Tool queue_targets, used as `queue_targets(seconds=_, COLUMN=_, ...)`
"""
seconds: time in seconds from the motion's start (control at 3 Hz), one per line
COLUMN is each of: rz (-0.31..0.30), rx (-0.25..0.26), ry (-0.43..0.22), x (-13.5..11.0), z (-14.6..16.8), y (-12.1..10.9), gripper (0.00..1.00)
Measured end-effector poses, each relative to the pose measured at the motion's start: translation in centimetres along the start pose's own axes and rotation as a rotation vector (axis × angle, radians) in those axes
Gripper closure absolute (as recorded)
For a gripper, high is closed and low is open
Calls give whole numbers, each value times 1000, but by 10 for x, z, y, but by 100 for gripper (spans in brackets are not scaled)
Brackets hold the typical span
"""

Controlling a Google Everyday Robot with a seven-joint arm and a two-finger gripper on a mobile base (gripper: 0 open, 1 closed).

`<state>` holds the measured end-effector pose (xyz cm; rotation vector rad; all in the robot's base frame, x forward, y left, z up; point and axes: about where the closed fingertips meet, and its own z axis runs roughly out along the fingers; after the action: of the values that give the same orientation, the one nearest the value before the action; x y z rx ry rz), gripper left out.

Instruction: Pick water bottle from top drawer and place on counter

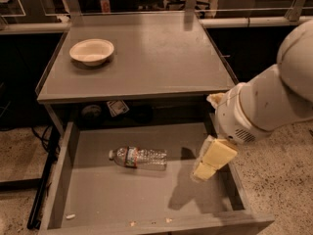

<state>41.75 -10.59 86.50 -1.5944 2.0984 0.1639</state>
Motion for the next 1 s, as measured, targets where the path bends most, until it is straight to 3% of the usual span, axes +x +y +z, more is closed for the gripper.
queue_targets(seconds=0.67, rz=-38, rx=-45, ry=26, x=-7, z=79, y=39, gripper=0)
queue_targets(seconds=1.0, rz=-33, rx=-72, ry=7, x=-11, z=135, y=38, gripper=0)
